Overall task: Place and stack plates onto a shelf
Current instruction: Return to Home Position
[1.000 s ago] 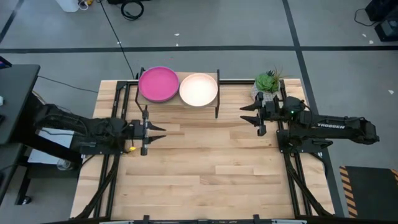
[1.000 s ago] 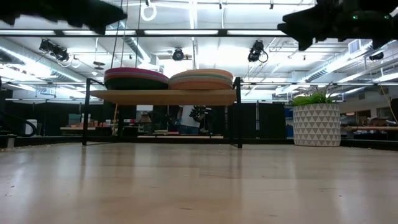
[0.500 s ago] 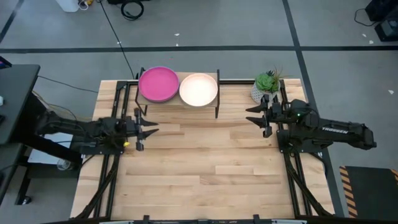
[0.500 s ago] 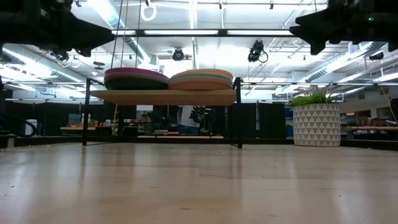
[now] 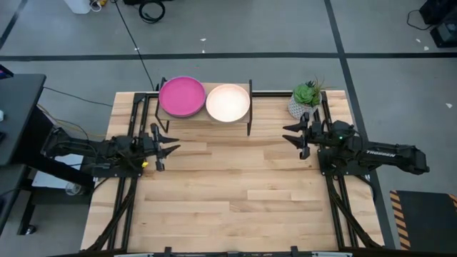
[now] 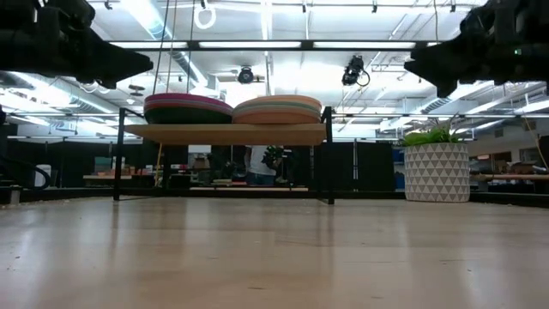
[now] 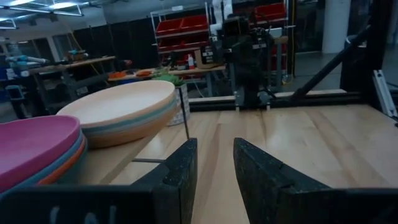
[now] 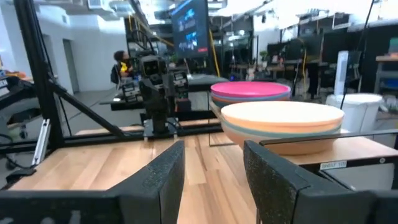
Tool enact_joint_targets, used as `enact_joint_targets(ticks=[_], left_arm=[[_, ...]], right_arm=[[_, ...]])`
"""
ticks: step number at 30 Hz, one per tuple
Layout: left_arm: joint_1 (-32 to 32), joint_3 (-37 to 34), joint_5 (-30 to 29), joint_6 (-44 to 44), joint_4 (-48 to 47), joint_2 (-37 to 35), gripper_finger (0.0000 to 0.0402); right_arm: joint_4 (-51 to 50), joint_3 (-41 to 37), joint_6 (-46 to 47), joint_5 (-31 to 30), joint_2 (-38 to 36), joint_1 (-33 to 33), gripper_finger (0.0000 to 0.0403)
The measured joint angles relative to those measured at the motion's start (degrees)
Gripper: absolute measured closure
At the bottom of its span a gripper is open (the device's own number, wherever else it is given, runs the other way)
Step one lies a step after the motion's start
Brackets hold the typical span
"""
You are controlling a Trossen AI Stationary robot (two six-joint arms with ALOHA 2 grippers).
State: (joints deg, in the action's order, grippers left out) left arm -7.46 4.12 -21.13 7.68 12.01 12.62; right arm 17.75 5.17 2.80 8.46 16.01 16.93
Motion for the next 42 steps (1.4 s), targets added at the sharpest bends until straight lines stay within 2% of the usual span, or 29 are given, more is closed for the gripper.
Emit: enact_joint_targets(ticks=[5,11,14,19,26,31,38,42], left_arm=[[0.0,0.0,-0.25,0.22,-1.56,0.02,0.029],[0.0,0.0,-0.26,-0.75,-1.79,0.07,0.029],[0.0,0.0,-0.23,-1.52,-2.6,0.07,0.029],[-0.13,0.0,-0.13,-4.85,-4.87,0.09,0.029],[-2.6,0.0,-0.52,-2.55,-4.14,0.07,0.0293],[-5.11,0.0,-2.09,-0.39,-2.97,-0.55,0.0317],[-9.61,0.01,-4.96,6.74,-2.55,-5.76,0.0365],[-10.03,0.02,-5.0,2.7,-2.66,-6.14,0.0371]], right_arm=[[7.8,-4.79,-0.45,-1.36,-0.37,0.02,0.0233],[8.13,-4.79,-0.82,-11.95,-0.32,0.07,0.0233],[8.18,-4.79,-0.82,-14.76,-0.28,0.07,0.0233],[8.78,-4.77,-0.83,-14.63,-0.28,0.07,0.0233],[8.75,-4.75,-0.84,-14.53,-0.28,0.07,0.0233],[8.75,-4.75,-0.84,-14.4,-0.28,0.07,0.0233],[8.75,-4.74,-0.84,-14.39,-0.28,0.07,0.0233],[8.75,-4.72,-0.84,-14.38,-0.28,0.07,0.0233]])
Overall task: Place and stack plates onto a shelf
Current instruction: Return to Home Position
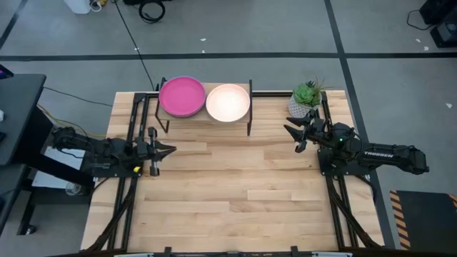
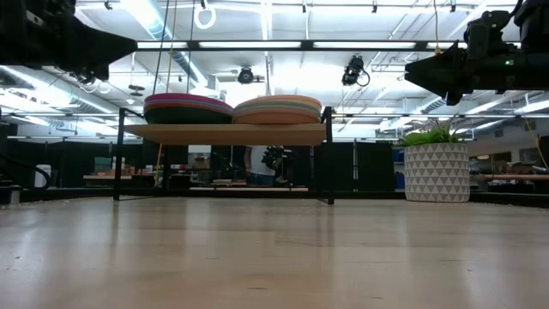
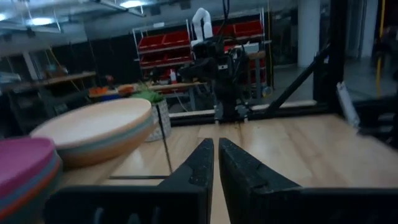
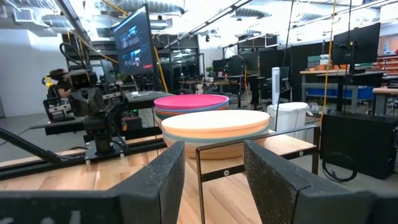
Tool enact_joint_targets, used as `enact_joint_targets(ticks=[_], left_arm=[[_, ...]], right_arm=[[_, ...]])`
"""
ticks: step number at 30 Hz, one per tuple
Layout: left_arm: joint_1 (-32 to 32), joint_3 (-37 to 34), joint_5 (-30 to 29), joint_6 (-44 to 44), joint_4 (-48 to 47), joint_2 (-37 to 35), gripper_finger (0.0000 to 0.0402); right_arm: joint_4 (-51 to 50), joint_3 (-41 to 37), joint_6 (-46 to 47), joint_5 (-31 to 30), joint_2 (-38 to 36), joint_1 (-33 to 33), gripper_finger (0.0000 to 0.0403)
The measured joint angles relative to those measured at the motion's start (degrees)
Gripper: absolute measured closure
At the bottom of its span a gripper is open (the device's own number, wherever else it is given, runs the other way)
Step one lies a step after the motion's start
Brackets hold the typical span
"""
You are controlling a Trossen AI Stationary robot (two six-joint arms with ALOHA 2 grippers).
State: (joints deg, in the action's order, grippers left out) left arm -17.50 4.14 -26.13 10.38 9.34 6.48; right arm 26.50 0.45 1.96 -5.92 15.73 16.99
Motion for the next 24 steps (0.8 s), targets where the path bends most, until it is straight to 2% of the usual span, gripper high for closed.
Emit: enact_joint_targets(ticks=[5,24], left_arm=[[0.0,0.0,0.04,-5.4,-0.02,0.0,0.0369],[0.0,0.0,0.04,-4.8,-0.1,0.0,0.0367]], right_arm=[[-0.02,0.02,0.0,0.01,0.0,0.0,0.0233],[-0.02,0.03,0.0,0.01,0.0,0.0,0.0233]])
